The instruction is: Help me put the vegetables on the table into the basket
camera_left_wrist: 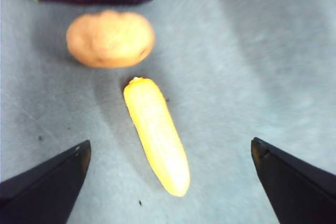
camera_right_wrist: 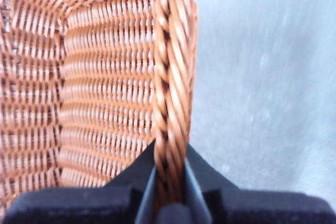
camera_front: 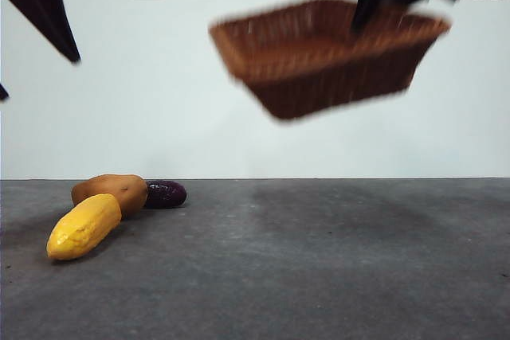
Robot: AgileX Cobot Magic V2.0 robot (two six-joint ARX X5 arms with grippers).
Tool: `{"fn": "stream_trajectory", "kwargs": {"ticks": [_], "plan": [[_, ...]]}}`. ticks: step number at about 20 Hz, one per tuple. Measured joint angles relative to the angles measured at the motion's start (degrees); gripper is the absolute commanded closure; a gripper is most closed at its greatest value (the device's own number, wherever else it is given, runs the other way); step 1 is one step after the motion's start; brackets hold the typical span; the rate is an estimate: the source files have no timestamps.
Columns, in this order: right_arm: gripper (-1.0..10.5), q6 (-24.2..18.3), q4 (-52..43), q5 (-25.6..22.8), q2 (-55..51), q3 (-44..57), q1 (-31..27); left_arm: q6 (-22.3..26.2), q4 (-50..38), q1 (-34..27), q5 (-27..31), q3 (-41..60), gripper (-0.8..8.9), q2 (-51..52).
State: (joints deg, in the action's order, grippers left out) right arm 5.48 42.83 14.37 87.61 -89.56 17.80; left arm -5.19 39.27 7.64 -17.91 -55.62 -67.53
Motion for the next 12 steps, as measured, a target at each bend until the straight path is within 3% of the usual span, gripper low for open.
{"fn": "stream_trajectory", "kwargs": {"ticks": [5,12], "plan": [[9.6,-0.79,4.15,0.02,-11.50,0.00,0.09,-1.57,-2.19,4.11,5.49,-1.88,1.84,-13.99],[9.6,-2.75,10.51,0.00,-13.84,0.00,0.09,-4.59,-2.08,7.50,10.23,-10.51,1.85,-26.53]]}}
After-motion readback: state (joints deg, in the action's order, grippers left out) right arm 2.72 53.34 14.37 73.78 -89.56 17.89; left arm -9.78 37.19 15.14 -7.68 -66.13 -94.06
